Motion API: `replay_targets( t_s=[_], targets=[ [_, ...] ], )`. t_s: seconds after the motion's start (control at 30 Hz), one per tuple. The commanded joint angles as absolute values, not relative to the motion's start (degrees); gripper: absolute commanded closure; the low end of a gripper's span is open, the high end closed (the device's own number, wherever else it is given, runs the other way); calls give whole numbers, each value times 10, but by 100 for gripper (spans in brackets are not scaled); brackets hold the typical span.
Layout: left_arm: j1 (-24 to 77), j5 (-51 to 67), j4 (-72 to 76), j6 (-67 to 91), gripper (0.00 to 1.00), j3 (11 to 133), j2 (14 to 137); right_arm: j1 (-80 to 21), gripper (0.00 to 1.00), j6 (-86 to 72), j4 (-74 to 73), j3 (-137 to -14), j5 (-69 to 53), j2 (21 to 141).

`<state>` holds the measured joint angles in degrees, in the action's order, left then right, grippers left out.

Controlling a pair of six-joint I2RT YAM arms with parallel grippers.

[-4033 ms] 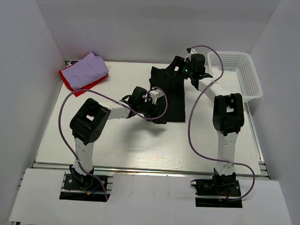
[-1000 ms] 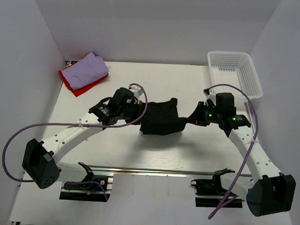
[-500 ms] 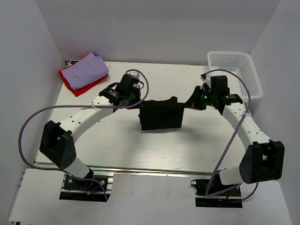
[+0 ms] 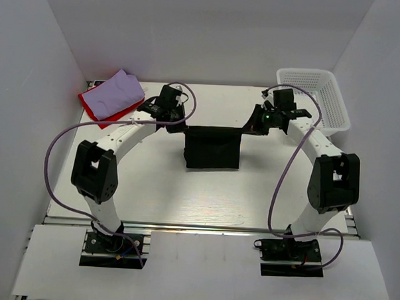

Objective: Fold and stack the t-shirts
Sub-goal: Fold the long partially folded tshirt into a neat square

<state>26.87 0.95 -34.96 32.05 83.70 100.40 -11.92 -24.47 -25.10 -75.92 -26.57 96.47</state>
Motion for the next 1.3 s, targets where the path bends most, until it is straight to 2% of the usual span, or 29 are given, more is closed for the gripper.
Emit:
replay_targets(
  t_s=[0.0,0.33,0.57,0.63,0.67,0.7,0.73,0.77,0.8,0.83,0.97,1.07,1.13,1.27],
  targets=[
    [250,22,-340,301,100,881,1024,-106,100,-237,-238,-808,-266,995],
    [216,57,-347,290,100,963,1140,-103,100,-235,-219,-905,-308,1132],
    [187,80,-296,261,99,1011,1205,-98,100,-255,-185,-966,-275,1210],
    [182,100,-267,225,89,1046,1222,-96,97,-271,-164,-980,-258,1234],
    [182,109,-267,214,79,1060,1230,-91,91,-279,-163,-986,-255,1243],
    [182,115,-260,196,41,1071,1236,-88,73,-286,-152,-1001,-255,1250],
    [182,115,-260,179,23,1088,1236,-87,58,-287,-144,-1001,-254,1250],
    [182,127,-260,164,1,1088,1236,-87,41,-286,-128,-1001,-247,1248],
    [182,138,-252,150,0,1088,1230,-89,18,-282,-120,-1004,-243,1245],
    [182,133,-252,150,0,1080,1213,-89,10,-279,-125,-1010,-250,1241],
    [194,140,-235,121,0,1026,1159,-96,10,-246,-117,-963,-269,1192],
    [200,198,-208,108,0,970,1137,-110,10,-227,-78,-890,-308,1139],
    [200,249,-166,114,0,941,1132,-126,10,-215,-76,-859,-331,1111],
    [206,274,-115,120,0,913,1146,-152,10,-227,-18,-797,-350,1086]
  ],
)
